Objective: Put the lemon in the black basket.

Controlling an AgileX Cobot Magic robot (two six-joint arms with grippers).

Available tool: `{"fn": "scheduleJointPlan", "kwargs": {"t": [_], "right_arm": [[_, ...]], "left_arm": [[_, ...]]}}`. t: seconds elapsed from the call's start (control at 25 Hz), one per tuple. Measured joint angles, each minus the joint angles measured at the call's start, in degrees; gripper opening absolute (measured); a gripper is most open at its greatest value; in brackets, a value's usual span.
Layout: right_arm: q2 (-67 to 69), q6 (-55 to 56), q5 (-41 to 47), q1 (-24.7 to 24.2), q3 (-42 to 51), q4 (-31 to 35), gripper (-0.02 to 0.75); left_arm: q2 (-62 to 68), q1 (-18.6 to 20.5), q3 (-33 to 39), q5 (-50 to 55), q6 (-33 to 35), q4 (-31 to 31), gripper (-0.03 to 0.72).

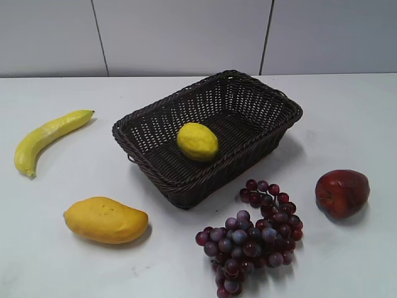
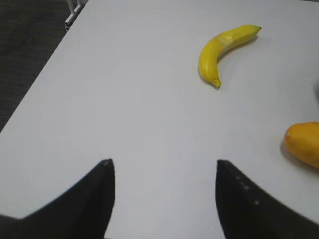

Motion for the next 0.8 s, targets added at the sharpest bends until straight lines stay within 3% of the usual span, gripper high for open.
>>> {"fn": "scheduleJointPlan", "kwargs": {"t": [0.32,0.8], "right_arm": [[-18.92,-0.02,-0.97,0.0,11.5,0.02,0.592],[-39.89,-0.02,-1.4,0.0,18.39,3.33,0.592]], "left_arm": [[0.0,0.0,0.0,0.0,0.0,0.0,0.472],[0.0,0.0,0.0,0.0,0.0,0.0,0.472]]}}
